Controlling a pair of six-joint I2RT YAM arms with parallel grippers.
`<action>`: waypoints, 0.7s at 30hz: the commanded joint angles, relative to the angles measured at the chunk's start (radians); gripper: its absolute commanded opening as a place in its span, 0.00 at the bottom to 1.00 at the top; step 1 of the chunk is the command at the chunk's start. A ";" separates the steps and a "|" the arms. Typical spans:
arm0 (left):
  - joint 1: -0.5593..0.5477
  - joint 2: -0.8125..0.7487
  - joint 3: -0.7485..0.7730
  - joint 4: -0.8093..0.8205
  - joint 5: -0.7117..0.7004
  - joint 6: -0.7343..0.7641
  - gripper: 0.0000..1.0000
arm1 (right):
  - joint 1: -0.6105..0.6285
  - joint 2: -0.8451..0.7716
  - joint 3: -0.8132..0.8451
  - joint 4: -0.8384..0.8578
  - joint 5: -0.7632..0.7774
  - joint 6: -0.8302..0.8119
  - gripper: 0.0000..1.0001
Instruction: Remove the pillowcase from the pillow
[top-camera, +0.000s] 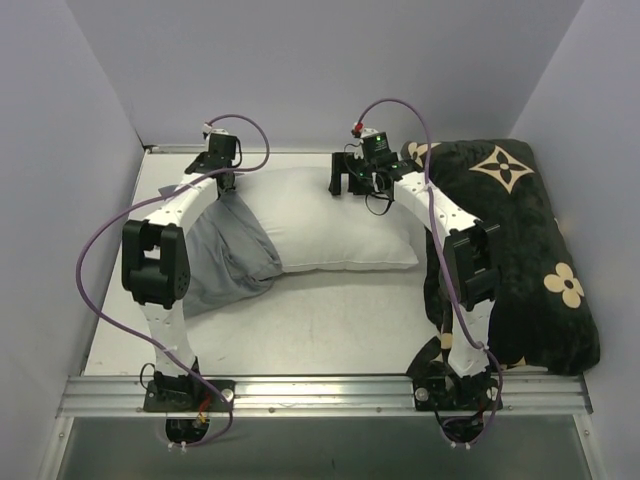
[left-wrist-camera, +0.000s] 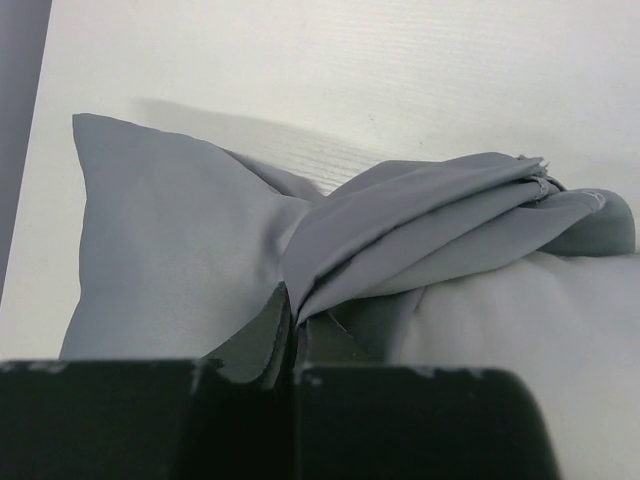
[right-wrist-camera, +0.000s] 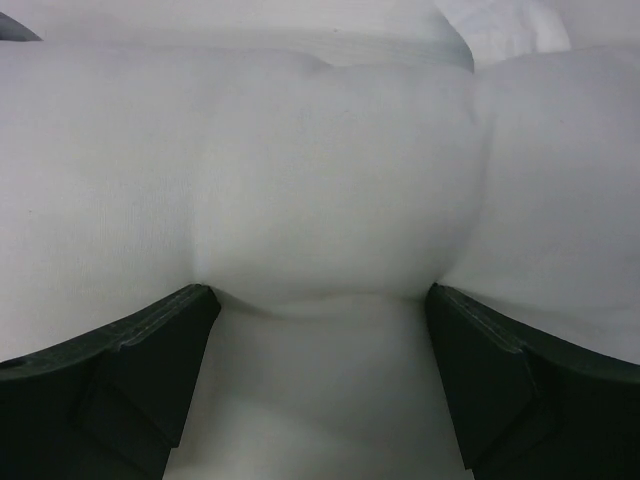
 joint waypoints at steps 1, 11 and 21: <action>-0.059 0.003 -0.028 -0.013 0.074 -0.020 0.00 | 0.045 0.018 -0.024 -0.041 -0.188 0.081 0.89; -0.068 -0.029 -0.034 -0.005 0.063 -0.028 0.00 | 0.019 -0.204 0.001 -0.153 -0.037 0.139 0.00; 0.029 -0.058 -0.089 -0.006 0.019 -0.057 0.00 | 0.011 -0.552 0.117 -0.279 0.230 0.103 0.00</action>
